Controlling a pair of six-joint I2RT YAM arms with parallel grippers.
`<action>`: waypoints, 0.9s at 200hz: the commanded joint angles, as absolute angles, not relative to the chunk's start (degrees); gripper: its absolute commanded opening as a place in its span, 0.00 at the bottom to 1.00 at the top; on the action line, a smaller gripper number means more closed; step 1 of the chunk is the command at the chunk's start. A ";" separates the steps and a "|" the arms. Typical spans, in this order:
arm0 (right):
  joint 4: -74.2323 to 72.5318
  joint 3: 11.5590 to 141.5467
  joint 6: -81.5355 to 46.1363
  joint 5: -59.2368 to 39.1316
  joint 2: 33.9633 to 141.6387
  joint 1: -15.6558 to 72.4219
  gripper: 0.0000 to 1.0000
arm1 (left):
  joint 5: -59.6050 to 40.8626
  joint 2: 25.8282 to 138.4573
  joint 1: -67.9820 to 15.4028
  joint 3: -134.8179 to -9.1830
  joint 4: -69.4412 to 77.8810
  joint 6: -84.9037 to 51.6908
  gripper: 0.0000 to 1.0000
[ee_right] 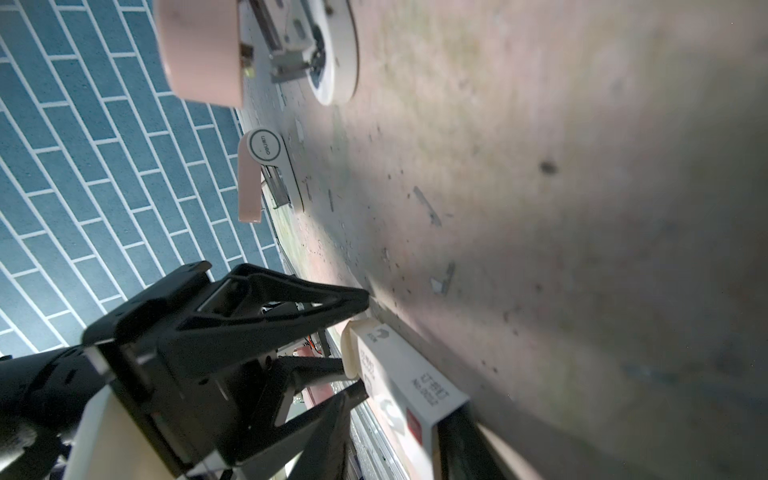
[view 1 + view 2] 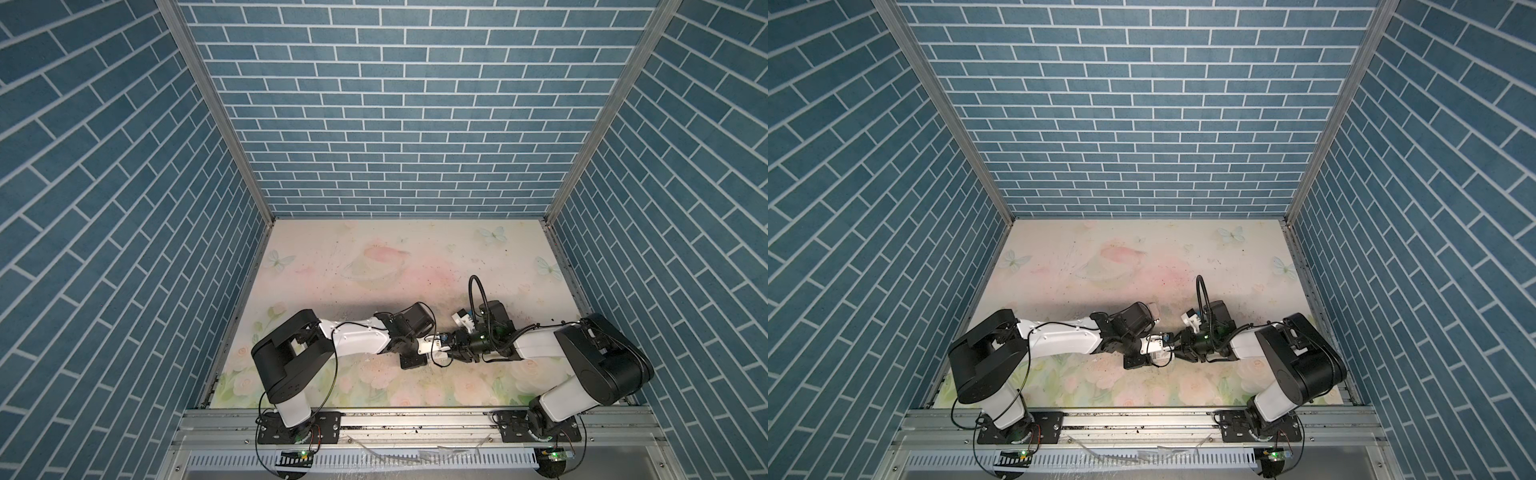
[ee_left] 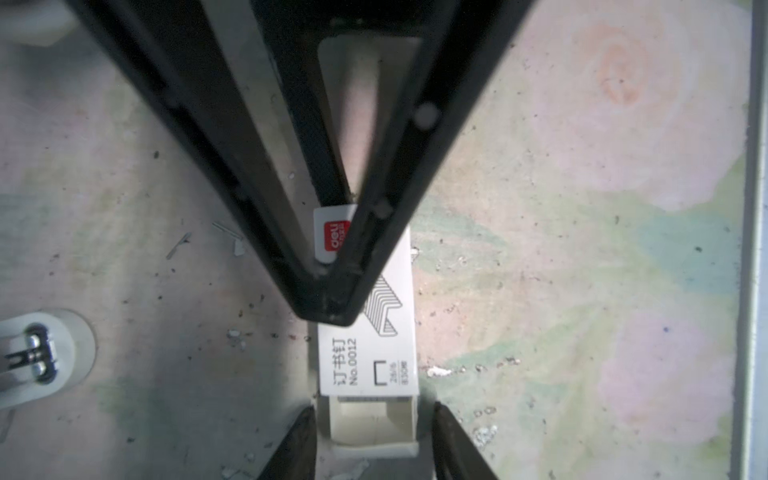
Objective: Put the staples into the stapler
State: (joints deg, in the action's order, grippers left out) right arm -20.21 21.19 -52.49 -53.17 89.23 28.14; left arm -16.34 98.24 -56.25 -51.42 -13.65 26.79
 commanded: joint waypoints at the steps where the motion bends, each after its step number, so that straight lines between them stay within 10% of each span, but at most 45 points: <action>1: -18.09 19.66 -51.85 -47.77 88.79 28.48 0.38 | -17.94 98.77 -56.11 -51.66 -17.40 26.51 0.42; 180: -16.91 18.27 -50.64 -46.94 84.66 28.49 0.38 | -19.93 99.84 -56.21 -54.13 -17.93 26.37 0.51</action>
